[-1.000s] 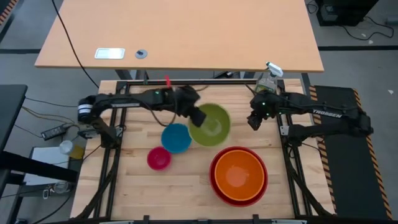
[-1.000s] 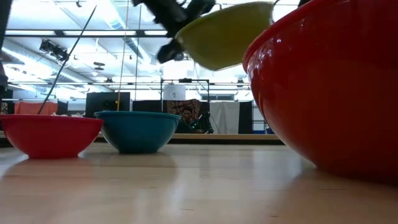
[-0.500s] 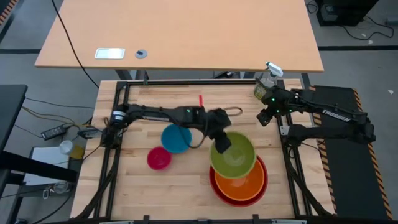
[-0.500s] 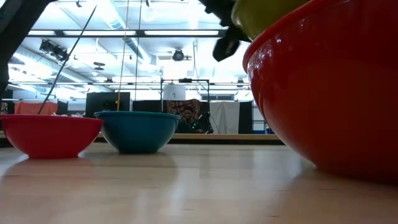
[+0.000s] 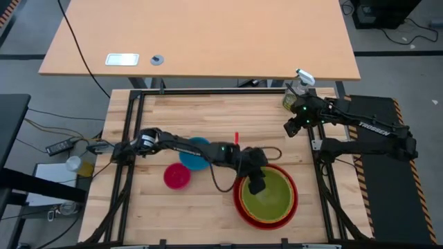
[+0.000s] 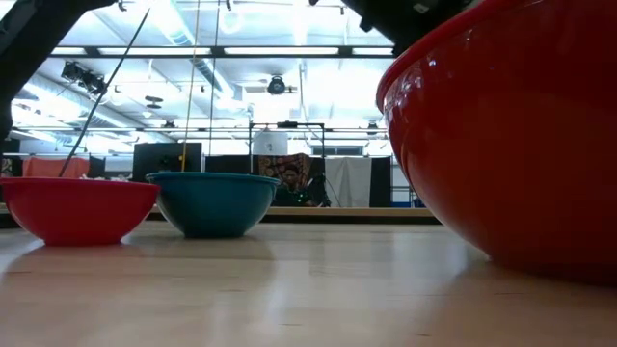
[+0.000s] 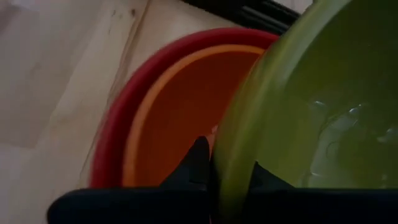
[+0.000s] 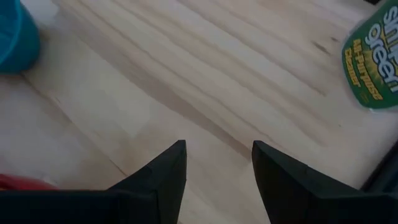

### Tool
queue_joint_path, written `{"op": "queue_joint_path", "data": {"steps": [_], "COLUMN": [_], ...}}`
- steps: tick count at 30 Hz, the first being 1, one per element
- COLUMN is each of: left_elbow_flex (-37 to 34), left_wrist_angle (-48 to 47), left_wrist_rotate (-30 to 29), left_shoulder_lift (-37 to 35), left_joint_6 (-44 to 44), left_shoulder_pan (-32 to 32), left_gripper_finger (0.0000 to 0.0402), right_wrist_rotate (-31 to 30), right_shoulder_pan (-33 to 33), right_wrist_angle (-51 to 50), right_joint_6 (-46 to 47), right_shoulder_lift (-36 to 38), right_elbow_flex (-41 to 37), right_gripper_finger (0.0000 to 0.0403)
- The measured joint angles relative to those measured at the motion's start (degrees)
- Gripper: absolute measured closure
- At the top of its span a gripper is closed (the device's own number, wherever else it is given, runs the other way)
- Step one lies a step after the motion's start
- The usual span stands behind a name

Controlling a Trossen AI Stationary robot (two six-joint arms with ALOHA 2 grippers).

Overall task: Nest bowls inside each other
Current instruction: Stack the light green bowl on the orange bowl, then stack the blue bowl on the light green bowl

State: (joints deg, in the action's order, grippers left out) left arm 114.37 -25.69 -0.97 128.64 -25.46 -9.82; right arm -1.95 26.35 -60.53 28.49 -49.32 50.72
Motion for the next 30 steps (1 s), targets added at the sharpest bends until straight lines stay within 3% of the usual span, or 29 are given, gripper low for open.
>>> {"op": "queue_joint_path", "data": {"steps": [7,14,30], "left_elbow_flex": [0.0,-0.02,-0.02], "left_wrist_angle": [2.51,2.61,-1.8], "left_wrist_rotate": [-4.47,-8.34,-0.78], "left_shoulder_lift": [2.68,2.8,-0.2], "left_joint_6": [7.46,11.02,10.81], "left_shoulder_pan": [-1.42,-1.21,0.16], "left_gripper_finger": [0.0384,0.0338,0.0148], "right_wrist_rotate": [0.54,0.56,2.04], "right_shoulder_pan": [0.0,0.0,0.0], "right_wrist_angle": [0.52,0.62,0.8], "right_joint_6": [0.04,0.0,0.01], "right_shoulder_lift": [0.0,0.01,0.02], "right_elbow_flex": [0.0,0.0,0.0], "right_gripper_finger": [0.0213,0.0213,0.0213]}}
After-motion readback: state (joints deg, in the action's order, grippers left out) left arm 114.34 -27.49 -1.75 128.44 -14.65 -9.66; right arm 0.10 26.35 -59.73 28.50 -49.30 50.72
